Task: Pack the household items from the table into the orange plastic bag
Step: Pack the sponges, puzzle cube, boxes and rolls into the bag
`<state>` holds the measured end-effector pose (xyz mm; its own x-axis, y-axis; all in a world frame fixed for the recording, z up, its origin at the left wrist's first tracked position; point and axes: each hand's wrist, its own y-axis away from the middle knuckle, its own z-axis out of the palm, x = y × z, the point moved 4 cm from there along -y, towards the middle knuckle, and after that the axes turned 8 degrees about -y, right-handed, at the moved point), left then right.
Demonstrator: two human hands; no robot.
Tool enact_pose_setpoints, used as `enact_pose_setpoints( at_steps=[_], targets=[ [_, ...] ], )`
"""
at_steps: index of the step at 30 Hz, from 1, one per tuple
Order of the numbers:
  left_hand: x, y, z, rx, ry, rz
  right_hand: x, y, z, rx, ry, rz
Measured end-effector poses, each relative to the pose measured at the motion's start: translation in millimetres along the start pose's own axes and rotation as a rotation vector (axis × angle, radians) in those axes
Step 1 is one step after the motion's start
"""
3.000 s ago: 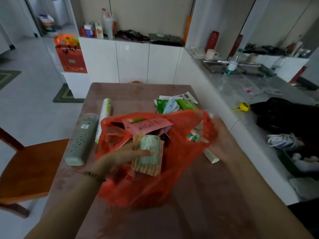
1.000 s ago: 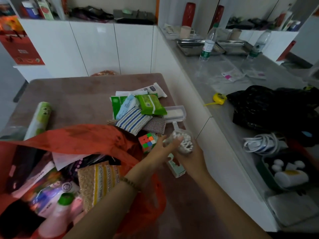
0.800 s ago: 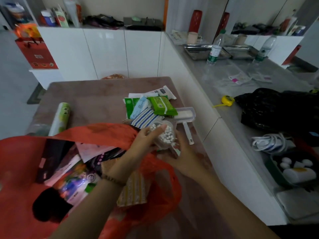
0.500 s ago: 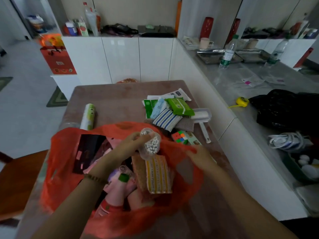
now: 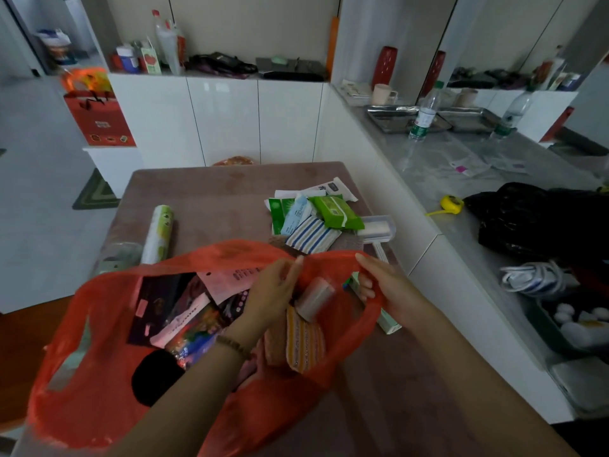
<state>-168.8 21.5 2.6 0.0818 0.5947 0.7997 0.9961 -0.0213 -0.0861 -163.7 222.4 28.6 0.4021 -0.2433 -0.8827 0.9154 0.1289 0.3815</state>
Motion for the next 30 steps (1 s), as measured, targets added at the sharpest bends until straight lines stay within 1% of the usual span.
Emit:
enact_pose_setpoints(
  at_steps=[1, 2, 3, 4, 6, 8, 10, 11, 14, 17, 19, 22, 24, 26, 28, 30],
  targets=[
    [4, 2, -8, 0.119, -0.01, 0.062, 2, -1, -3, -0.017, 0.068, 0.001],
    [12, 3, -15, 0.203, -0.024, 0.127, 4, -2, -6, -0.02, 0.144, 0.003],
    [21, 3, -18, 0.241, -0.047, 0.18, 4, -3, -10, -0.005, 0.221, 0.006],
    [27, -2, -17, 0.239, -0.086, 0.22, 5, -7, -16, 0.036, 0.274, 0.017],
    [37, -21, -5, 0.143, -0.154, 0.247, 7, -18, -36, 0.132, 0.316, 0.056],
    [42, -42, 18, -0.013, -0.171, 0.245, 15, -32, -64, 0.244, 0.322, 0.051],
    [44, -58, 45, -0.167, -0.169, 0.202, 32, -44, -95, 0.349, 0.355, 0.032],
    [41, -67, 61, -0.223, -0.182, 0.175, 41, -48, -107, 0.37, 0.406, 0.028],
    [27, -97, 109, -0.345, -0.293, 0.068, 74, -62, -136, 0.339, 0.625, 0.049],
    [1, -118, 146, -0.463, -0.447, -0.086, 109, -82, -154, 0.259, 0.647, 0.052],
    [-17, -122, 163, -0.516, -0.561, -0.134, 113, -86, -161, 0.277, 0.701, -0.004],
    [-32, -122, 173, -0.461, -0.659, -0.178, 98, -80, -173, 0.328, 0.695, -0.031],
    [-33, -121, 173, -0.401, -0.646, -0.184, 89, -73, -187, 0.324, 0.579, -0.002],
    [-28, -120, 172, -0.368, -0.593, -0.169, 77, -64, -198, 0.302, 0.469, 0.039],
    [-21, -115, 167, -0.307, -0.476, -0.148, 64, -51, -206, 0.283, 0.366, 0.08],
    [-9, -108, 154, -0.234, -0.35, -0.138, 46, -36, -203, 0.258, 0.284, 0.074]
  ],
)
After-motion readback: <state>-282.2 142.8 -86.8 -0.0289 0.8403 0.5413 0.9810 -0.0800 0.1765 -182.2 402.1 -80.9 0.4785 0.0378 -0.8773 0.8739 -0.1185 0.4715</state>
